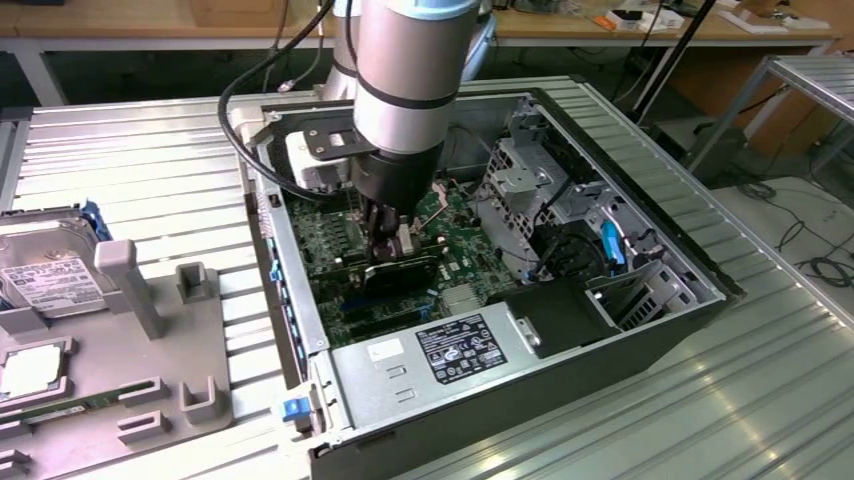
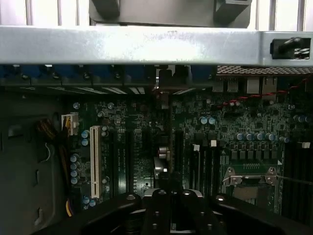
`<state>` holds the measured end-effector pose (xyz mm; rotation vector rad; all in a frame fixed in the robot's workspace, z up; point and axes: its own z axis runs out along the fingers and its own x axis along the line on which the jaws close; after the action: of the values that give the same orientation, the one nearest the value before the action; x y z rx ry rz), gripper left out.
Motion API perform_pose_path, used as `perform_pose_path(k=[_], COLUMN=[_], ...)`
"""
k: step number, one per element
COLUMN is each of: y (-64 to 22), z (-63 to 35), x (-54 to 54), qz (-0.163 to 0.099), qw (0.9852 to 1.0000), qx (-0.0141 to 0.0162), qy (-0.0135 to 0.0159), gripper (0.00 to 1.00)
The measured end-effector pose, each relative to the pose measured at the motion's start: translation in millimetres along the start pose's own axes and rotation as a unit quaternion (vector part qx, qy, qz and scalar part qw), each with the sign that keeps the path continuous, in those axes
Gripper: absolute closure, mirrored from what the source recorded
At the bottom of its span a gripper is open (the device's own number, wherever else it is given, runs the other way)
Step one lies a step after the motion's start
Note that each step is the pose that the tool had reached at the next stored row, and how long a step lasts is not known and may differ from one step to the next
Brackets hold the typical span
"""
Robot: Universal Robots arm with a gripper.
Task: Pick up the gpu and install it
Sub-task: 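Press down on the gpu until it lock into place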
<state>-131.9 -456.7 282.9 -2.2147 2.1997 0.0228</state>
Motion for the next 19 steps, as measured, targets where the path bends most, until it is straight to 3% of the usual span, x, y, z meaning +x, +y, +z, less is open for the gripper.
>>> perform_pose_path(k=[12,17,19], y=[-2.4,-2.4,-2.5], z=[11.1,11.2,6.8], x=[0.3,0.3,0.1], qz=[-0.002,-0.002,-0.004], qw=[1.0,1.0,1.0], qx=[0.0018,0.0019,0.0009], qy=[0.0011,0.0009,0.0002], gripper=[0.89,0.89,0.89])
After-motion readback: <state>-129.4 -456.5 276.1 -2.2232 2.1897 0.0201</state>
